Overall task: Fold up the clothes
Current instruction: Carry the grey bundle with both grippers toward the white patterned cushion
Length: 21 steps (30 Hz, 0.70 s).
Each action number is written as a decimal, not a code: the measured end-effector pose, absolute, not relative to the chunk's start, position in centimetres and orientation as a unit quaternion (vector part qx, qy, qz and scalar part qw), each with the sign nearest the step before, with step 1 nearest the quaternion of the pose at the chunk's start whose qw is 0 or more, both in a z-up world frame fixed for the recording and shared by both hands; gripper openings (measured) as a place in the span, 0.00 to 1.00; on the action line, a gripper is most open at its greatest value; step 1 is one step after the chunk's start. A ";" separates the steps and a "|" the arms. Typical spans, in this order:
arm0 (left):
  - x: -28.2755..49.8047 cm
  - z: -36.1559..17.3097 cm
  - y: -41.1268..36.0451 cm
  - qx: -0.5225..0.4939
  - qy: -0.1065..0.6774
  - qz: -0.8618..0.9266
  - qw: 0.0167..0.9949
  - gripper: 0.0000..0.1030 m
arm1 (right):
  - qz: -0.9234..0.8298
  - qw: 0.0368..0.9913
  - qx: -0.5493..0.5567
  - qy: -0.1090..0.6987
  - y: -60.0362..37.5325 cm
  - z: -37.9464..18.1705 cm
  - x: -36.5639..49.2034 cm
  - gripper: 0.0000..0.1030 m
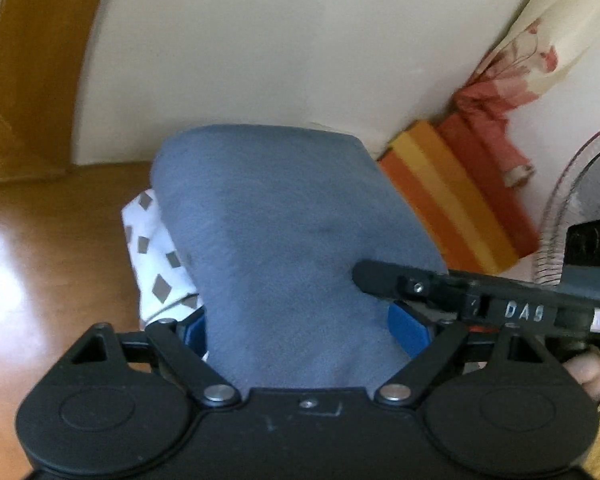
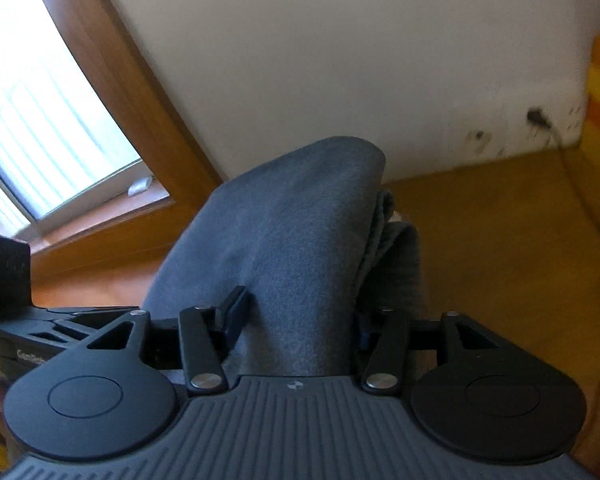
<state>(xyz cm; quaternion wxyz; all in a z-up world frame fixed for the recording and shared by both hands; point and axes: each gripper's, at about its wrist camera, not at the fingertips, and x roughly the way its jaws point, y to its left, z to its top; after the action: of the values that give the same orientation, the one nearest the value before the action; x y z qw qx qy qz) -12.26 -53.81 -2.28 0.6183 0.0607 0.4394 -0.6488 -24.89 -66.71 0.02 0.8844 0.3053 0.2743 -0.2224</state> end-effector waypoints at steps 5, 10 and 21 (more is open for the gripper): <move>-12.9 -1.1 -53.4 0.091 0.401 -0.666 0.622 0.85 | -0.199 0.889 0.326 0.252 -68.0 -1.2 -26.5 0.59; -12.9 0.6 -49.5 0.108 0.355 -0.674 0.639 0.86 | -0.230 0.899 0.290 0.233 -67.4 0.6 -28.1 0.63; -13.4 3.2 -52.4 0.086 0.289 -0.749 0.590 0.87 | -0.300 0.925 0.117 0.204 -57.1 1.6 -29.7 0.49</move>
<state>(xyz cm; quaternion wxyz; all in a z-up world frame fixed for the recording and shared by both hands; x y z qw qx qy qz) -13.44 -52.41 3.23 0.5899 0.0861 0.2891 -0.7490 -29.68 -57.10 1.56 0.9246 0.1169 0.2037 -0.3000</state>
